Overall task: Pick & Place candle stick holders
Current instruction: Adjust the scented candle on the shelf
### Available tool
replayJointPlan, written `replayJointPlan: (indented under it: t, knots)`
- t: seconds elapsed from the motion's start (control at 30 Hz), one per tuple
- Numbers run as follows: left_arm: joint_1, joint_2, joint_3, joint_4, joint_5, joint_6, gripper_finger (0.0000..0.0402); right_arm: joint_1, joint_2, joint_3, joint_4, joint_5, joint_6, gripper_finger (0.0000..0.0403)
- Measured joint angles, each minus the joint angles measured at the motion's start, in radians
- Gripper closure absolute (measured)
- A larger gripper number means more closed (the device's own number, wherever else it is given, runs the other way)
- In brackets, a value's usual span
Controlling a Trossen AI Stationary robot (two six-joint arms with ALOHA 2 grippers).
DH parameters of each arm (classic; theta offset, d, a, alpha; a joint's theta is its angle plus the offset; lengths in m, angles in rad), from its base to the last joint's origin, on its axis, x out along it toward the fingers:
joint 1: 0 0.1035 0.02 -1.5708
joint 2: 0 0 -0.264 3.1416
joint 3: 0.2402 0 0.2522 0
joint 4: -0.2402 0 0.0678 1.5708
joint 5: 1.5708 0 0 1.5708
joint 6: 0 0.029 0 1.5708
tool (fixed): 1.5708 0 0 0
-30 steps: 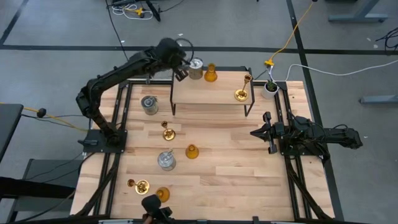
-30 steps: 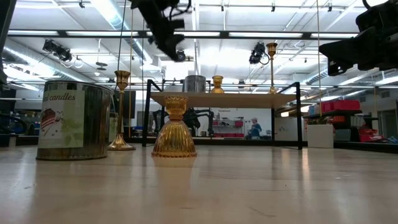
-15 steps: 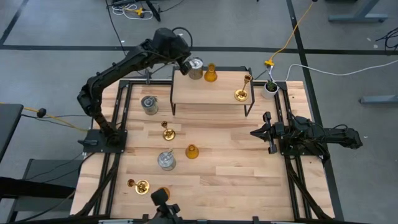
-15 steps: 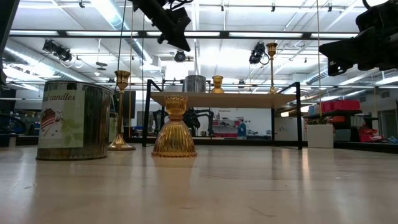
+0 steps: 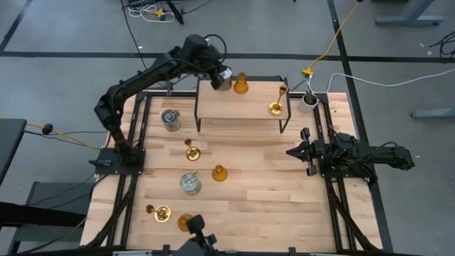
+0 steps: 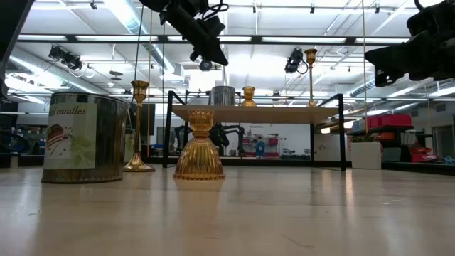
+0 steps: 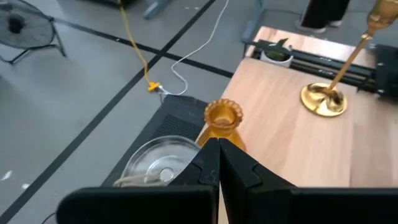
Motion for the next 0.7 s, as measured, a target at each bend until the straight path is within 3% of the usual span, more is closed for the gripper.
replayJointPlan:
  t: [0.43, 0.57, 0.7]
  knots:
    - [-0.001, 0.011, 0.000, -0.038, 0.011, 0.028, 0.0381, 0.000, 0.000, 0.000, 0.000, 0.000, 0.000, 0.0381]
    - [-0.001, 0.010, 0.000, -0.071, 0.011, 0.034, 0.0340, 0.000, 0.000, 0.000, 0.000, 0.000, 0.000, 0.0381]
    - [-0.001, 0.010, 0.000, -0.076, -0.015, 0.033, 0.0269, 0.000, 0.000, 0.000, 0.000, 0.000, 0.000, 0.0381]
